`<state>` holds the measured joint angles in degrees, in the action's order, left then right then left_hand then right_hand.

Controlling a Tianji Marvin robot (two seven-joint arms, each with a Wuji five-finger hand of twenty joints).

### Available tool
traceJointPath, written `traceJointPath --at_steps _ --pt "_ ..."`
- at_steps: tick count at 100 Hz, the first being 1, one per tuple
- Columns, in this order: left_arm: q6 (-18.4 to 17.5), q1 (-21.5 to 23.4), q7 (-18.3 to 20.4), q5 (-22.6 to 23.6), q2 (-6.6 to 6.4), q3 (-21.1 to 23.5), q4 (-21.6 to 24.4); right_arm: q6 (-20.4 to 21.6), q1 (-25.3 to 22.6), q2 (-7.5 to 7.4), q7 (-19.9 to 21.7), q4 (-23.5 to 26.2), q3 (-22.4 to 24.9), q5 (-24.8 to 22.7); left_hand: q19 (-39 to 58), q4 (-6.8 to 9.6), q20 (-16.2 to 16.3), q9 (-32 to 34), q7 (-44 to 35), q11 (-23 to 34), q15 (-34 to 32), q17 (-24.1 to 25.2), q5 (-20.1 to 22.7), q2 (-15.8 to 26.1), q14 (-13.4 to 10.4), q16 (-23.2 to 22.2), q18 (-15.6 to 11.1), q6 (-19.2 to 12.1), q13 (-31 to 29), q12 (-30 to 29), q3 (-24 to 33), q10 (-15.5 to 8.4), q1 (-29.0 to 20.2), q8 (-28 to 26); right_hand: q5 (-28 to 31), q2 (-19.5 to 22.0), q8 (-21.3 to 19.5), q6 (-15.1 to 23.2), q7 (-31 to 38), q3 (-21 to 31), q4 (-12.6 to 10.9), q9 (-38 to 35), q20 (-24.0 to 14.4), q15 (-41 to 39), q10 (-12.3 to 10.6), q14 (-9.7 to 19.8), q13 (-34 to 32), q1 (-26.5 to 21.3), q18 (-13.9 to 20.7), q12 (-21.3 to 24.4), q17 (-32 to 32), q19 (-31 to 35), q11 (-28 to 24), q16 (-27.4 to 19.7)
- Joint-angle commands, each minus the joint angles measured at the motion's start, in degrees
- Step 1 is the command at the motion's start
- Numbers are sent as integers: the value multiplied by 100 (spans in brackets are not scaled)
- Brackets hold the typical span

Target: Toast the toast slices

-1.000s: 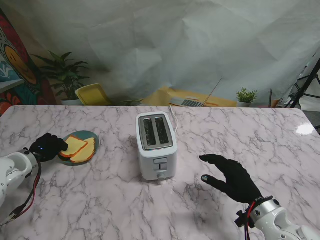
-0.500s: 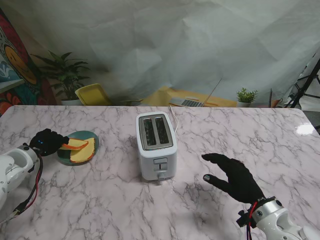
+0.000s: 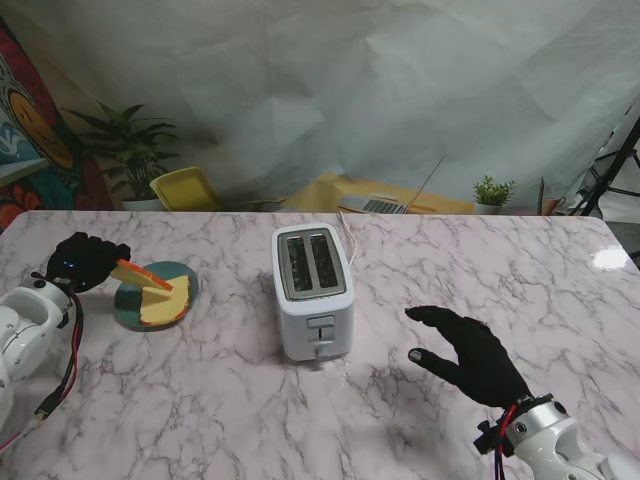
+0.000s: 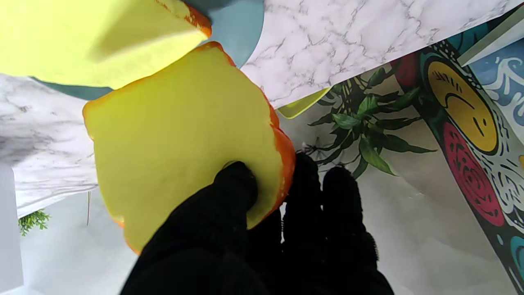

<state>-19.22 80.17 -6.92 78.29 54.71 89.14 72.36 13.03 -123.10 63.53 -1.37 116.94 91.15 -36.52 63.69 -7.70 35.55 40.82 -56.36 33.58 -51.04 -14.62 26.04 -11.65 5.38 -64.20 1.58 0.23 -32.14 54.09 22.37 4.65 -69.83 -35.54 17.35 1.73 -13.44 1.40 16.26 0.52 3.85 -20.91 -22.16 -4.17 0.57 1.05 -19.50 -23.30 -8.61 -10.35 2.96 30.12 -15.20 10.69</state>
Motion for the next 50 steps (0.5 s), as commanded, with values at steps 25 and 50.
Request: traceJointPath --at_steps 25,50 --pt "262 66 -12 -247 176 150 537 36 -82 24 -63 14 33 22 99 77 153 368 -1063 455 24 -38 700 25 120 -131 90 -379 -259 9 336 -203 -413 -854 149 159 151 129 73 -133 -116 -113 20 -35 -118 195 -108 -122 -18 -29 -17 53 -21 -134" --pt "446 276 -189 -418 303 287 1147 47 -57 10 -3 12 11 22 84 72 180 413 -1040 421 51 -97 699 30 103 -145 101 -387 -312 2 293 -210 -413 -866 122 100 159 95 65 -135 -115 -88 29 -34 -116 199 -98 -147 -1 -31 -16 58 -22 -137"
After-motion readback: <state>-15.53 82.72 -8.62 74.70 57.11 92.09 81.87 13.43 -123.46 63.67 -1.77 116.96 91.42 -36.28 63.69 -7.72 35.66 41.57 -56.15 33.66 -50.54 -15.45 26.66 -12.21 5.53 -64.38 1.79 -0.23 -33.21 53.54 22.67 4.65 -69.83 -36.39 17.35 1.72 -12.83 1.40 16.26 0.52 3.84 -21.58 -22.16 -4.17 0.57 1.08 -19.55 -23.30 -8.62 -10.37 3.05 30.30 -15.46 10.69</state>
